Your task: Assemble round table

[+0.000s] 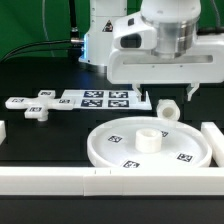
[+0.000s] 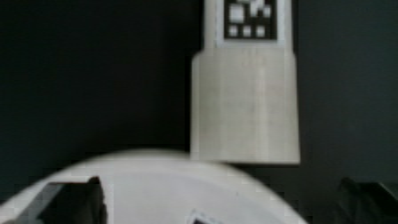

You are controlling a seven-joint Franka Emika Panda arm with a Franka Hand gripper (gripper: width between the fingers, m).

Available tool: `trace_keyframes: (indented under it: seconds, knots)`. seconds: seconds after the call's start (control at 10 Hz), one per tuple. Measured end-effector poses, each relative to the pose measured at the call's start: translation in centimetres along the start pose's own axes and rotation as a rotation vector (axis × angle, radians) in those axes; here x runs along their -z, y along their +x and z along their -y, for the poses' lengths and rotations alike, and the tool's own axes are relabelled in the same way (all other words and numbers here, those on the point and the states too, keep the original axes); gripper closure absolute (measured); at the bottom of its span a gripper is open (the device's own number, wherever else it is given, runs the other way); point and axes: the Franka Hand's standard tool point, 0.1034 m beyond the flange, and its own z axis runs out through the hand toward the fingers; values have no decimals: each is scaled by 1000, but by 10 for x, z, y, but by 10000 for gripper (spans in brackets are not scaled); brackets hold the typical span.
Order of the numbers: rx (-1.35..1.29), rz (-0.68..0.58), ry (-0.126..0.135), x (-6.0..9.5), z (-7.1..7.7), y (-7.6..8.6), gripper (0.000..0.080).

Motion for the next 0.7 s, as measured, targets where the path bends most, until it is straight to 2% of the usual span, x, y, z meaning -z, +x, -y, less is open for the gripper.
trace_keyframes:
  seconds: [0.4,0.5,0.7]
  knots:
    - [2,242,-13,-7,-1,-1,151]
    - [6,319,-19,-11,-1,-5,151]
    - [9,420,-25,-21,1,0,151]
